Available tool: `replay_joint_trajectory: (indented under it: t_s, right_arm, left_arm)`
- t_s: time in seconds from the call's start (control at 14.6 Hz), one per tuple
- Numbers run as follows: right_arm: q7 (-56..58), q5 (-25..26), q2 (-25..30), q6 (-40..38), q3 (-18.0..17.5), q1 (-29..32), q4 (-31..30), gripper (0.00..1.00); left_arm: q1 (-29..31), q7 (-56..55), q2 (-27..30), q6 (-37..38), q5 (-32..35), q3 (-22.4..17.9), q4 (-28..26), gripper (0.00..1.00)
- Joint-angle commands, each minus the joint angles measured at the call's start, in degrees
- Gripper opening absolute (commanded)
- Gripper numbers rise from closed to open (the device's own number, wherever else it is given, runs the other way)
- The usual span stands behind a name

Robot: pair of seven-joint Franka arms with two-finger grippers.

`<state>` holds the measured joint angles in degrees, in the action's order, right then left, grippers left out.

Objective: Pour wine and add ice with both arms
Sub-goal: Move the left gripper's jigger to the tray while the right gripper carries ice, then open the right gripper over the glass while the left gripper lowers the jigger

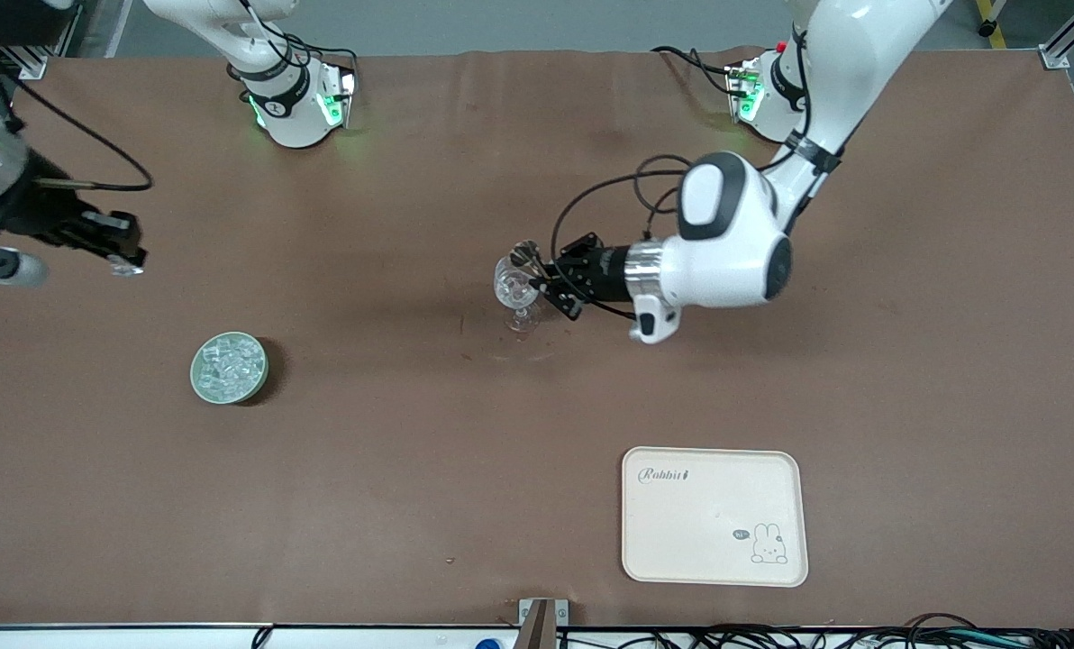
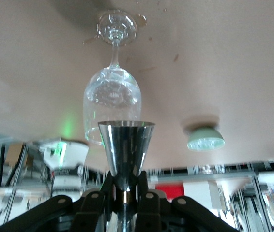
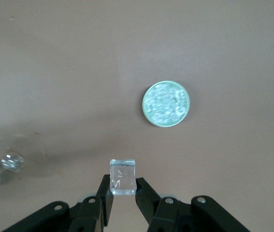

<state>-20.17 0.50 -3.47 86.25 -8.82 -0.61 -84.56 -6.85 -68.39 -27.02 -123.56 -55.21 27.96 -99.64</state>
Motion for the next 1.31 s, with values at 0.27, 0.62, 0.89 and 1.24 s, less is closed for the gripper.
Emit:
replay_joint_trajectory:
  t_s: [0.27, 0.62, 0.89, 1.24]
  right_arm:
    - [-27.9, -0.9, -1.3, 3.2, -13.5, -3.2, -0.5, 0.02]
    - [-42.0, 0.0, -8.6, 12.3, -18.1, -9.5, -0.5, 0.02]
    - [-49.2, 2.7, -15.1, 18.9, -18.1, -15.4, -0.6, 0.03]
    - [-54.8, 6.3, -21.1, 22.4, -18.1, -20.0, -0.9, 0.03]
  left_arm:
    - [-0.4, 2.0, -0.5, 6.7, -14.7, -15.9, 6.5, 0.01]
    - [-0.7, 3.3, -10.7, 6.7, -23.0, -23.5, 15.2, 0.01]
    - [-0.9, 4.6, -19.1, 6.6, -31.8, -28.9, 23.3, 0.01]
    - [-0.8, 14.6, -24.8, 6.1, -41.5, -31.8, 24.1, 0.01]
